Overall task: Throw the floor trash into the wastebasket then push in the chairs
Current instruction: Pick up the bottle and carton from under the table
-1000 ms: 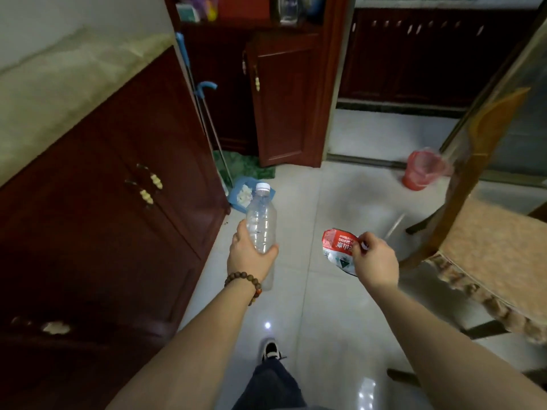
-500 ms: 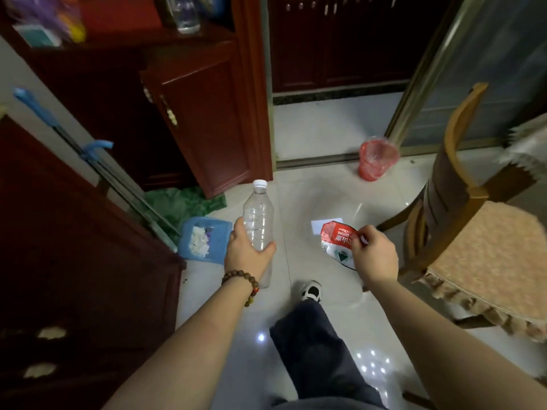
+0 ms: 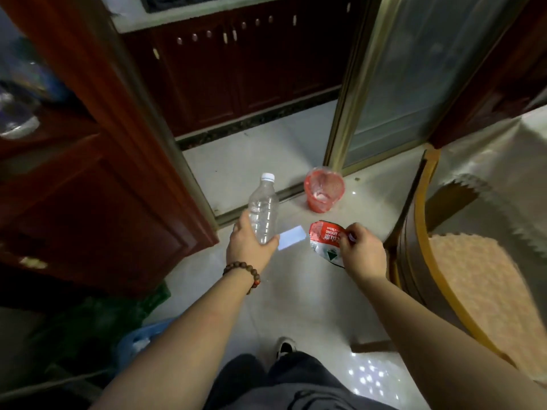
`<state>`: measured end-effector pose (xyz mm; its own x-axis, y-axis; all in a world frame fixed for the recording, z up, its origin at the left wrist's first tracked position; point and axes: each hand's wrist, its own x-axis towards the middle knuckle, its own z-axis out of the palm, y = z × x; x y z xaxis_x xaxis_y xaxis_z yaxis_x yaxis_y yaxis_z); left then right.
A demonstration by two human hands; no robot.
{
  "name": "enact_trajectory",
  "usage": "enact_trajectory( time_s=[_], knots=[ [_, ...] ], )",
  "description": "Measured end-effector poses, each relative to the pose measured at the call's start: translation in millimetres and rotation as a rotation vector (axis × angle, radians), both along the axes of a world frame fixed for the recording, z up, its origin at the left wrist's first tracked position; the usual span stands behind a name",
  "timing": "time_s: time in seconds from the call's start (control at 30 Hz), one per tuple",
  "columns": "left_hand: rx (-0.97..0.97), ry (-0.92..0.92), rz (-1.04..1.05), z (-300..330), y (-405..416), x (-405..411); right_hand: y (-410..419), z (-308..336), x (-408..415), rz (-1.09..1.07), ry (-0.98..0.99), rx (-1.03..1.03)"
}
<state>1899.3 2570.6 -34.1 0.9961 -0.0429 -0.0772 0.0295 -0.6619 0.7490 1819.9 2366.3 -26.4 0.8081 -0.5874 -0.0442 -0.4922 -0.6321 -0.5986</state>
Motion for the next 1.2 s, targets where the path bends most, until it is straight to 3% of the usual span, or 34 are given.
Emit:
enact_trajectory(
  time_s=[0.47, 0.83, 0.97, 1.2],
  knots=[
    [0.035, 0.132, -0.331, -42, -138, 297, -98, -47, 220, -0.385, 0.065, 0.046],
    [0.185, 0.414, -0.590, -104, -241, 475, -161, -95, 370, -0.695, 0.146, 0.157],
    [0.291, 0.520, -0.638, -154, -276, 498, -188, -143, 388, -0.765, 0.172, 0.212],
    [0.431, 0.658, -0.743, -302, -355, 530, -248, -280, 415, -0.759, 0.225, 0.264]
  ],
)
